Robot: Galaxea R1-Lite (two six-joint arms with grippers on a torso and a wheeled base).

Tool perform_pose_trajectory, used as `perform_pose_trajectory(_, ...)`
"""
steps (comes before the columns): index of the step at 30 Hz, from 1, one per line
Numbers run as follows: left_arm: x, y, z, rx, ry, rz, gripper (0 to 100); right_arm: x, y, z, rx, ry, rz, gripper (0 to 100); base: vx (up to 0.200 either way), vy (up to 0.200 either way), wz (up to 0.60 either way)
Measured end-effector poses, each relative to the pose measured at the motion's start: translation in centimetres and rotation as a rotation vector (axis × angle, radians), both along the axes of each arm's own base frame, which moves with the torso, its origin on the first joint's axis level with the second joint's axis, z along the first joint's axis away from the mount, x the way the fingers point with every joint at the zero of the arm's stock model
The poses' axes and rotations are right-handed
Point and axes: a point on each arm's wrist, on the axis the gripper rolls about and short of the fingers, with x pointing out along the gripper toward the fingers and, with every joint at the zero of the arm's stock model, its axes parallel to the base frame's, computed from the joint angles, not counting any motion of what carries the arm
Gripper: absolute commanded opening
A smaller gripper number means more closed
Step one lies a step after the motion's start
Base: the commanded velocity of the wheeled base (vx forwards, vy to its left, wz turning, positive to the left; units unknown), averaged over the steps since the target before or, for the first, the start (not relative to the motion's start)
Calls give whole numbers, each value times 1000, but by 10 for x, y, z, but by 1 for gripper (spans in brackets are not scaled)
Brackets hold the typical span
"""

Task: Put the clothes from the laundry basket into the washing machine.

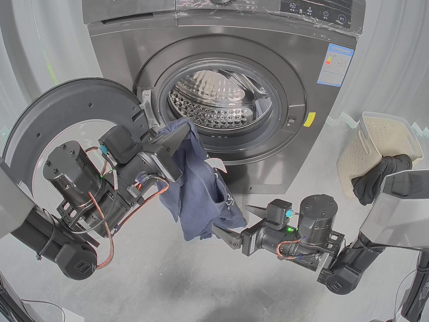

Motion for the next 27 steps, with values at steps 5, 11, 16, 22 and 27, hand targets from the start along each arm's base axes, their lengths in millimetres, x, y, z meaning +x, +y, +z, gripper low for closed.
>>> perform_pose_trajectory(5,0,-1,0,1,1,-2,0,13,13,-3,21,-23,3,100,0,0,0)
perform_pose_trajectory(11,-1,0,0,1,1,-3,0,28,27,-9,41,-46,3,100,0,0,0)
perform_pose_trajectory(16,-1,0,0,-1,-1,-3,0,40,37,-16,60,-68,-2,0,0,0,0)
perform_pose_trajectory(22,-1,0,1,-2,-4,-1,0,51,48,-15,101,-109,-6,0,0,0,0)
perform_pose_trajectory(27,-2,1,0,0,1,-2,0,56,52,-12,127,-136,-7,0,0,0,0)
